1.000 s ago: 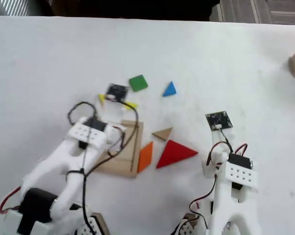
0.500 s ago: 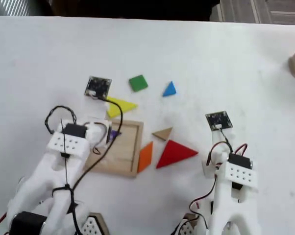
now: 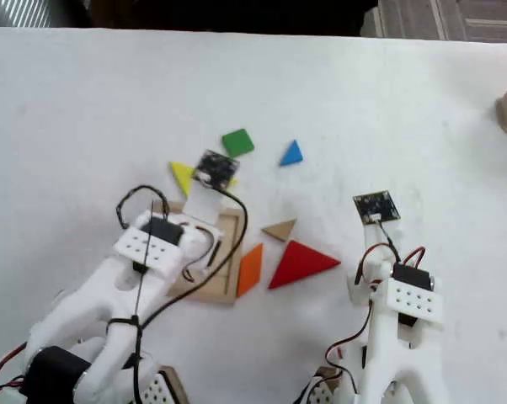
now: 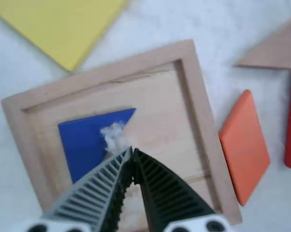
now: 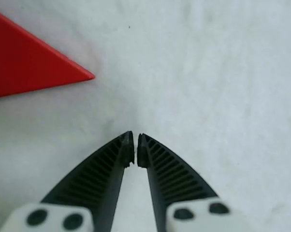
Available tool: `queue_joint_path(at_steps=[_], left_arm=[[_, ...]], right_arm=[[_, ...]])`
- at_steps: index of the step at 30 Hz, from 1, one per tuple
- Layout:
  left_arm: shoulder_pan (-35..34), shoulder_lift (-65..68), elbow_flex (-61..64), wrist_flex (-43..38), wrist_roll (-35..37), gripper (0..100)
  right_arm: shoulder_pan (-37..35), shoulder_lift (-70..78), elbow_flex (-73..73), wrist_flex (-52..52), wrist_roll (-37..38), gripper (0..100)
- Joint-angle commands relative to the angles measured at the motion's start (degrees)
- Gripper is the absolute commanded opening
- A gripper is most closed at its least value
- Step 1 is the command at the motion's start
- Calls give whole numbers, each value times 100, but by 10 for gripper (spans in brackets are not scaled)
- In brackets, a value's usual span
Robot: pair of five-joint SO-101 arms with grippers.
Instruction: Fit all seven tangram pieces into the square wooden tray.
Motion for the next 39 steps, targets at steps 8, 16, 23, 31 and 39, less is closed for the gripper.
queue_joint_path(at_steps=[8, 16, 23, 31, 39], left_arm=[[-312, 866, -492, 9, -668, 24], [-760, 1710, -1336, 334, -668, 24], [-1604, 1701, -1407, -44, -668, 24], [-1631, 1516, -1389, 264, -695, 24], [-1640, -154, -607, 211, -686, 27]], right_arm=[[-40, -110, -26, -66, 70, 17], [-31, -110, -26, -66, 70, 17], [-31, -110, -26, -66, 70, 17], [-40, -110, -26, -66, 70, 17], [-48, -110, -26, -66, 255, 17]])
